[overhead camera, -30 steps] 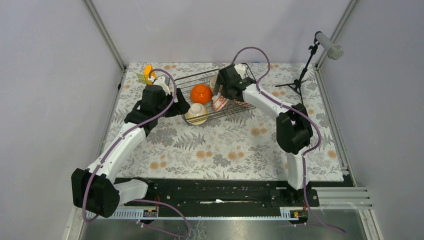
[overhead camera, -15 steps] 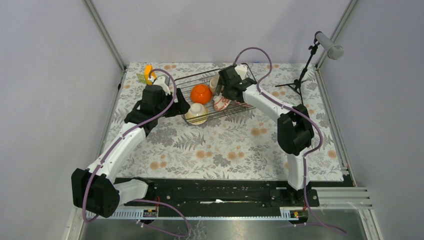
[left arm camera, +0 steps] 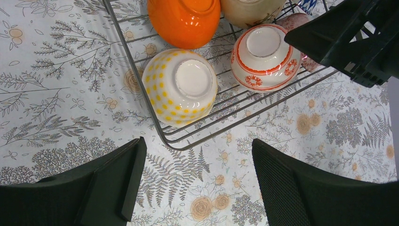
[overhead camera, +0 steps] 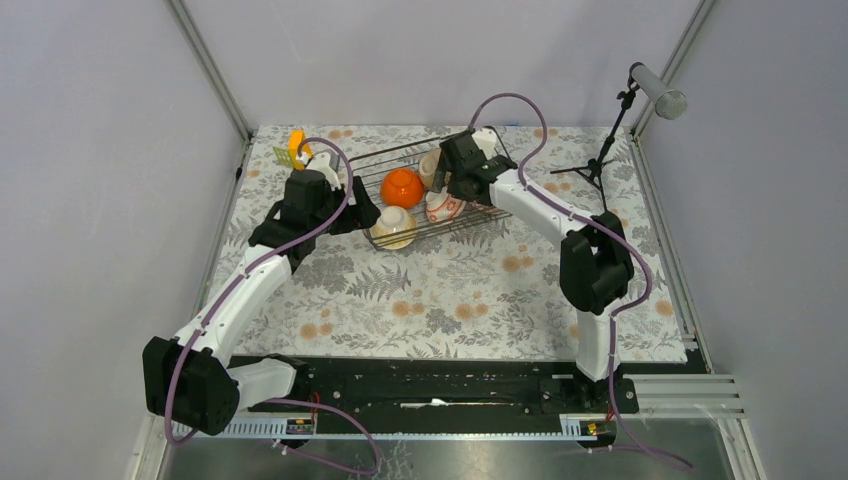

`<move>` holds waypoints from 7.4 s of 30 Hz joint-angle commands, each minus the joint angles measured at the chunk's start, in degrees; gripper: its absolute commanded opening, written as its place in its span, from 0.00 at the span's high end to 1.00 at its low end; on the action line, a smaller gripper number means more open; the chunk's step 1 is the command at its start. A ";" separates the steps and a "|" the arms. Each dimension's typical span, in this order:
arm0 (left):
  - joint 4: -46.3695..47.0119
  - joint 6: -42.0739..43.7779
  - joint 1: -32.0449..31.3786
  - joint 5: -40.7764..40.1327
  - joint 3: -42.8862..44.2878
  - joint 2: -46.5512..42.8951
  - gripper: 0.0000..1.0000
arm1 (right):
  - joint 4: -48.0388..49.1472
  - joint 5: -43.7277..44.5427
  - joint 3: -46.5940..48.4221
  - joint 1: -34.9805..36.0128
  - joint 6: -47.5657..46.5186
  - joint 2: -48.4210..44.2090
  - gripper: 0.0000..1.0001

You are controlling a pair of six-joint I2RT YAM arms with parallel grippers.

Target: Unload the bowls from the dish rack

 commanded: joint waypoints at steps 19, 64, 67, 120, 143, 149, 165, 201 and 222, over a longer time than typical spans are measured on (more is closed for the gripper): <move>-0.73 1.09 0.01 -0.90 2.89 -0.90 0.13 | 6.30 -6.47 0.40 -2.19 -0.58 -5.65 0.00; -0.98 1.34 0.14 -2.05 2.65 -0.39 0.13 | -4.88 -7.90 6.57 -2.20 6.82 5.64 0.05; -0.95 1.41 0.09 -2.09 2.58 -0.50 0.13 | -4.91 -8.18 6.57 -2.19 6.74 5.86 0.01; 6.27 -2.42 0.28 7.51 3.47 -1.06 0.12 | 18.39 -28.03 -1.11 -3.66 5.17 -7.59 0.51; 55.87 -50.29 10.46 33.38 -6.65 6.85 0.13 | 55.09 -54.64 -22.09 -12.69 26.15 -19.97 0.56; 63.47 -55.64 10.46 36.01 -6.12 10.63 0.14 | 63.37 -60.28 -21.72 -12.86 31.42 -18.92 0.56; 91.53 -71.19 8.05 41.11 -3.67 19.70 0.18 | 75.27 -65.33 -21.95 -12.77 41.37 -13.43 0.59; 103.68 -79.53 5.29 42.65 1.01 24.51 1.00 | 81.68 -68.30 -26.51 -12.77 42.89 -12.80 0.00; 22.03 -28.44 5.38 26.06 6.40 3.75 1.00 | 30.02 -49.06 -21.96 -13.71 8.77 -25.27 0.00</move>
